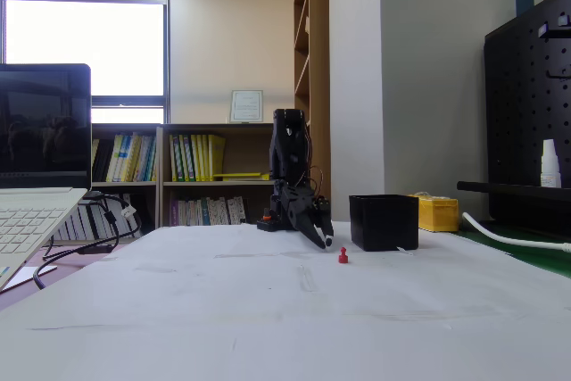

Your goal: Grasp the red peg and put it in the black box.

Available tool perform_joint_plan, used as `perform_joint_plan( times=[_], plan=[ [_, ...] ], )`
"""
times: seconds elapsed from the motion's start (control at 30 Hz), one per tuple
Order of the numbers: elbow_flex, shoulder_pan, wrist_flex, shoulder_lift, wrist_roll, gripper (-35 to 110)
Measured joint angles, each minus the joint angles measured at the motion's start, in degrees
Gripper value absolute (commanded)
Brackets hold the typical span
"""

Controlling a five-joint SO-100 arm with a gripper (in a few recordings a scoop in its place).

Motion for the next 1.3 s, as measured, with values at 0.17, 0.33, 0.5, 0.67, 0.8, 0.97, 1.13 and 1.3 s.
perform_joint_plan(
  times=[0.17, 0.33, 0.5, 0.67, 0.8, 0.97, 1.13, 1.3],
  plan=[
    [2.7, 0.1, -5.9, 8.2, -2.6, 0],
    [6.2, 0.4, -7.5, 12.3, -4.7, 0],
    [10.5, 0.4, -6.8, 14.5, -4.7, 0],
    [12.4, 0.7, -6.8, 15.6, -4.7, 2],
    [12.5, 1.1, -8.3, 16.6, -3.3, 10],
    [12.6, 1.4, -7.9, 16.6, -4.2, 25],
    [12.7, 2.3, -7.6, 16.6, -4.4, 35],
    [12.7, 2.3, -7.6, 16.6, -4.7, 36]
  ],
)
